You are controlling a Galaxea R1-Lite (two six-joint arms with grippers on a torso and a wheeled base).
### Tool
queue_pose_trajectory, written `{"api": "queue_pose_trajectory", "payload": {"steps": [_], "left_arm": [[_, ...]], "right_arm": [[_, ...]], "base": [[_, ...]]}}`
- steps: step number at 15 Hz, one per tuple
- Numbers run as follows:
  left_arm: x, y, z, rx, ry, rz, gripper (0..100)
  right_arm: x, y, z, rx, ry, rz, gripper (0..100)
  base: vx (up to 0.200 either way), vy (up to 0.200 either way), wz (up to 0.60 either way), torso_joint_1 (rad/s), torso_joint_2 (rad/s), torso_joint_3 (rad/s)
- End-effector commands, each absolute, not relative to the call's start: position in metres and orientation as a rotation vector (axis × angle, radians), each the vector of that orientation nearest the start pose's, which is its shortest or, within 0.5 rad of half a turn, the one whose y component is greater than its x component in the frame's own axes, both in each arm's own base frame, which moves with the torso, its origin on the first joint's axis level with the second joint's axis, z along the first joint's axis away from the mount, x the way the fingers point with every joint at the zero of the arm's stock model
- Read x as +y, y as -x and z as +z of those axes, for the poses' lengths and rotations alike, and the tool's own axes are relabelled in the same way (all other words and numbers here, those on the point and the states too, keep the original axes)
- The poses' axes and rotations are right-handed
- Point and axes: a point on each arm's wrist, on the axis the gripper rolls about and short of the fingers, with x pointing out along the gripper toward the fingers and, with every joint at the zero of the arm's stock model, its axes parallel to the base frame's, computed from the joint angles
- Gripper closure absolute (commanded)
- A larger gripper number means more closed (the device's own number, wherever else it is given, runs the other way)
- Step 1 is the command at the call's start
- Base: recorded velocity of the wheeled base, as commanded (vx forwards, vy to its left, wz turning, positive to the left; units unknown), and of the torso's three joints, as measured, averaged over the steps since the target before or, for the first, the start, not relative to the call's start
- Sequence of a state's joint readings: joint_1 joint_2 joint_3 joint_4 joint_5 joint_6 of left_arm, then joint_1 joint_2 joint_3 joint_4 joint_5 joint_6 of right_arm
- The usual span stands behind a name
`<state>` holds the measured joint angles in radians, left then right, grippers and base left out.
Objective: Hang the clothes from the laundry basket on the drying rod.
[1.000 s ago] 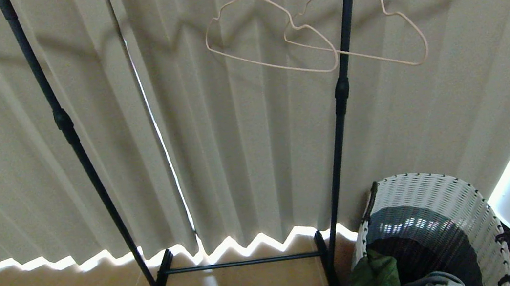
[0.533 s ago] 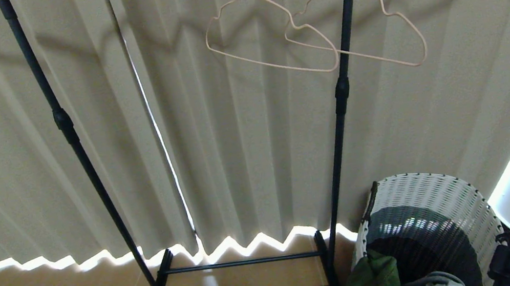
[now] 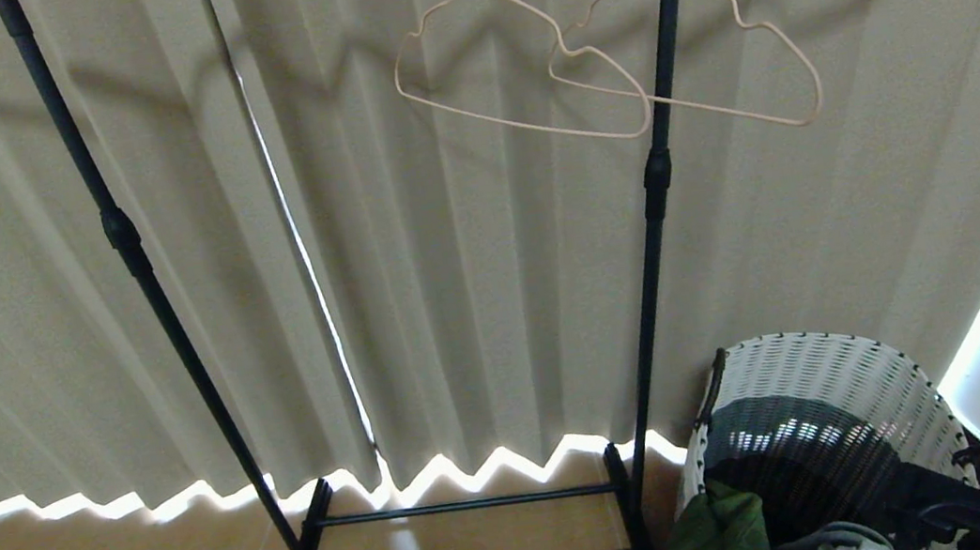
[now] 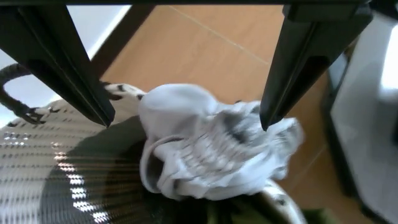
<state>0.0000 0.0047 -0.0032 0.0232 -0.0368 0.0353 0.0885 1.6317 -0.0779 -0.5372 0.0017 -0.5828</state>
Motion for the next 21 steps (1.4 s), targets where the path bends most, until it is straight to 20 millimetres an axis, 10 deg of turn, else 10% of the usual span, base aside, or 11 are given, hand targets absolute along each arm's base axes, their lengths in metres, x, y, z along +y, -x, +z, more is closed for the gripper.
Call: {"api": "queue_pose_trajectory", "payload": {"steps": [1, 9, 10, 14, 21], "left_arm": [[-0.001, 0.023, 0.074, 0.024, -0.035, -0.037, 0], [-0.001, 0.023, 0.074, 0.024, -0.035, -0.036, 0], [-0.001, 0.023, 0.074, 0.024, -0.033, -0.036, 0], [-0.001, 0.023, 0.074, 0.024, -0.033, -0.034, 0], [-0.001, 0.023, 0.074, 0.024, -0.036, -0.039, 0]], "right_arm": [[0.013, -0.158, 0.023, 1.032, 0.595, 0.353, 0], [0.014, -0.173, 0.012, 0.897, 0.613, 0.290, 0], [0.014, -0.174, 0.013, 0.881, 0.613, 0.285, 100], [0.014, -0.172, 0.027, 0.804, 0.612, 0.265, 100], [-0.006, -0.147, 0.119, 0.455, 0.576, 0.038, 100]], "base": [[0.000, 0.000, 0.00, 0.000, 0.00, 0.000], [0.000, 0.000, 0.00, 0.000, 0.00, 0.000], [0.000, 0.000, 0.00, 0.000, 0.00, 0.000], [0.000, 0.000, 0.00, 0.000, 0.00, 0.000], [0.000, 0.000, 0.00, 0.000, 0.00, 0.000]]}}
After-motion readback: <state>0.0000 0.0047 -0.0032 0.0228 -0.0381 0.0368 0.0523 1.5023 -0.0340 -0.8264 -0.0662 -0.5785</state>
